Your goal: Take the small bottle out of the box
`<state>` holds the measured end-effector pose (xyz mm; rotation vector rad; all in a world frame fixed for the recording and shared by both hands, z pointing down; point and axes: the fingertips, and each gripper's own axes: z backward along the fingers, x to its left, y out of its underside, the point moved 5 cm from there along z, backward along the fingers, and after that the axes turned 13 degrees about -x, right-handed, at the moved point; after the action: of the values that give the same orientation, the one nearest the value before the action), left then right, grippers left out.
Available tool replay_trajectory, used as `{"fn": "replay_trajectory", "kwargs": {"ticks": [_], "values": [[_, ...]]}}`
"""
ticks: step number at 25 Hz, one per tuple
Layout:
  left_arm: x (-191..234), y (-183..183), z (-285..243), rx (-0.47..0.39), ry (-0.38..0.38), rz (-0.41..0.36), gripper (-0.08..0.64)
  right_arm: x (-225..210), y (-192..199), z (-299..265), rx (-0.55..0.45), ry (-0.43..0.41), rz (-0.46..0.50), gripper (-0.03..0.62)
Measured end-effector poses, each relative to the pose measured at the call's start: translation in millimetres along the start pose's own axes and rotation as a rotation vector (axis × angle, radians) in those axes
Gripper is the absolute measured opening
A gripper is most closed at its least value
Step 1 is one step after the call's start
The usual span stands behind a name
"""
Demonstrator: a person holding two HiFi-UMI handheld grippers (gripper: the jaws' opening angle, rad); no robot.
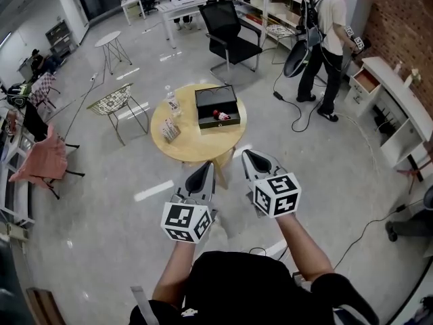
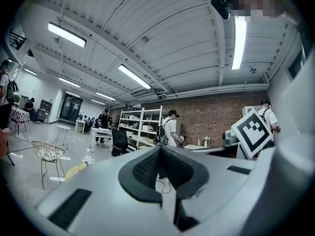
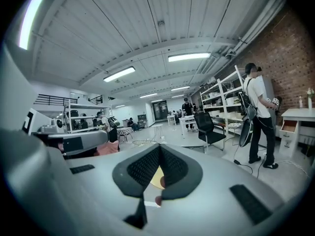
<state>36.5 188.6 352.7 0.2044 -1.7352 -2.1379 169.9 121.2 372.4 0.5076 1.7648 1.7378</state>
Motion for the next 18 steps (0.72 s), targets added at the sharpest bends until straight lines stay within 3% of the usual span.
{"fn": "replay_trajectory", "kwargs": {"ticks": [18], "values": [[118, -3, -105, -0.003, 0.009, 0.028, 0.009, -36, -3, -150, 0.05, 0.012, 0.023, 0.002]]}}
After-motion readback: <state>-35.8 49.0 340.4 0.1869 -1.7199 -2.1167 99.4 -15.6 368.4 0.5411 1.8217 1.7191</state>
